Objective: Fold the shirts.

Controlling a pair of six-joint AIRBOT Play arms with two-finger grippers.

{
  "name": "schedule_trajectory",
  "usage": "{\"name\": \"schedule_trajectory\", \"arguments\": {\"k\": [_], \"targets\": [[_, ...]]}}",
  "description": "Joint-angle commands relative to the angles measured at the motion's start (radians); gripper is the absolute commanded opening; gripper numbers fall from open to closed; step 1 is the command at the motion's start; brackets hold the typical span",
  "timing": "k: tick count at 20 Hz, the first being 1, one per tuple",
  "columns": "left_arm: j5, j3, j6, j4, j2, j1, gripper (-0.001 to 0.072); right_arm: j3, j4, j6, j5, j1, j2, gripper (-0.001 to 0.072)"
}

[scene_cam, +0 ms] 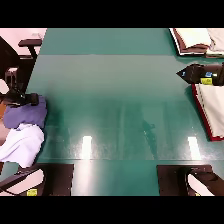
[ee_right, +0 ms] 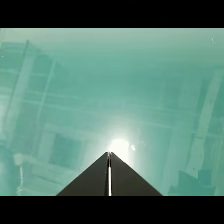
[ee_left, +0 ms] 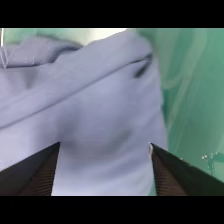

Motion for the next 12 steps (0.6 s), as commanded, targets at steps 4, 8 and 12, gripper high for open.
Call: {"name": "schedule_trajectory", "arguments": {"k": [4, 8, 12], "targets": [[0.035, -0.029, -0.008, 0.011, -0.029, 0.017, 0.0117, 0.0, 0.0, 0.0, 0.001, 0.001, 0.0, 0.0013], [0.011, -0.026, -0.008, 0.011, -0.014, 0.017, 0.0024, 0.0, 0.0, 0.0, 0.001, 0.001, 0.001, 0.0013], [0.005, 0.072, 0.015, -0.024, 0.138, 0.008, 0.0023, 0.006, 0.0, 0.0, -0.015, -0.001, 0.023, 0.0013]]}}
